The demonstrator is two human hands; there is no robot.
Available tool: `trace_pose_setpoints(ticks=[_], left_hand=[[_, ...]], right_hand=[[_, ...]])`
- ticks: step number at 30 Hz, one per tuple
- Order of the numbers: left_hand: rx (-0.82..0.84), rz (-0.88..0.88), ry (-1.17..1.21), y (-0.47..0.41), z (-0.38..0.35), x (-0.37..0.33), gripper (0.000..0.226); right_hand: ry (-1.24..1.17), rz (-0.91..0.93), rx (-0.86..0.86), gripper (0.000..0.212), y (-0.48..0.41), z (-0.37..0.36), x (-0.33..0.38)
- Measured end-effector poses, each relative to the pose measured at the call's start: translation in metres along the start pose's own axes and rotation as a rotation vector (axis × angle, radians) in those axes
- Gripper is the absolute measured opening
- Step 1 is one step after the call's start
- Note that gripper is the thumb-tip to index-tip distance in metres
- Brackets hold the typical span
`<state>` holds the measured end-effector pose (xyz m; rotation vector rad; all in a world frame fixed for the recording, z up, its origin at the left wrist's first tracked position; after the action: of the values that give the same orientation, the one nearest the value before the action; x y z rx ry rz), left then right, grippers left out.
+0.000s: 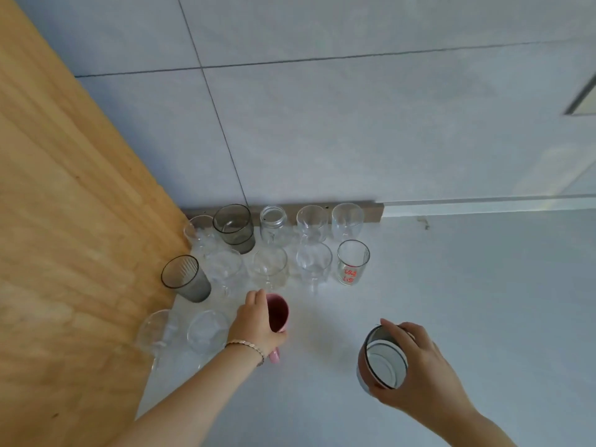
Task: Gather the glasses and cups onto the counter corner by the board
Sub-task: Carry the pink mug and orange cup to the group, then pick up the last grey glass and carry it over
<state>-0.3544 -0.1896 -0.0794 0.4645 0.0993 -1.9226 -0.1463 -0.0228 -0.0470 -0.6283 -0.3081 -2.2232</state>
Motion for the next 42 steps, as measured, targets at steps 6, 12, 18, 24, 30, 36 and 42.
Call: trace_pose_setpoints(ticks=[6, 12, 18, 24, 30, 36, 42], left_hand=[[0.051, -0.157, -0.043, -0.002, -0.001, 0.006, 0.088], [0.047, -0.219, -0.02, -0.002, -0.002, 0.009, 0.09], [0.043, -0.259, -0.004, -0.005, -0.002, 0.01, 0.092], [-0.039, -0.298, -0.042, 0.012, 0.019, -0.008, 0.092], [-0.151, -0.647, 0.111, 0.062, 0.041, -0.123, 0.04], [0.175, -0.839, -0.007, 0.153, -0.037, -0.284, 0.023], [0.422, -1.051, -0.146, 0.296, -0.14, -0.439, 0.026]], right_hand=[[-0.005, 0.005, 0.01, 0.094, -0.028, -0.041, 0.055], [0.055, -0.014, 0.081, 0.094, -0.055, -0.082, 0.084], [0.077, -0.042, 0.128, 0.109, -0.05, -0.094, 0.086], [0.109, -0.176, 0.334, 0.086, -0.02, -0.081, 0.031], [0.269, -0.265, 0.376, 0.05, 0.012, -0.017, -0.059], [0.255, -0.497, 0.286, 0.052, 0.097, 0.089, -0.19], [0.248, -0.708, 0.165, 0.048, 0.239, 0.21, -0.338]])
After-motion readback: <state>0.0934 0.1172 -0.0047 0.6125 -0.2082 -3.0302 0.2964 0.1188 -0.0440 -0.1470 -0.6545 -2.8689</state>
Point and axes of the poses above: each hand's wrist, its own y-axis away from the middle knuckle, its own z-axis out of the back of the hand, x = y × z, the point moved 9 cm from there along -y, towards the middle knuckle, and after that the axes turned 14 degrees about -x, right-handed, at the moved point
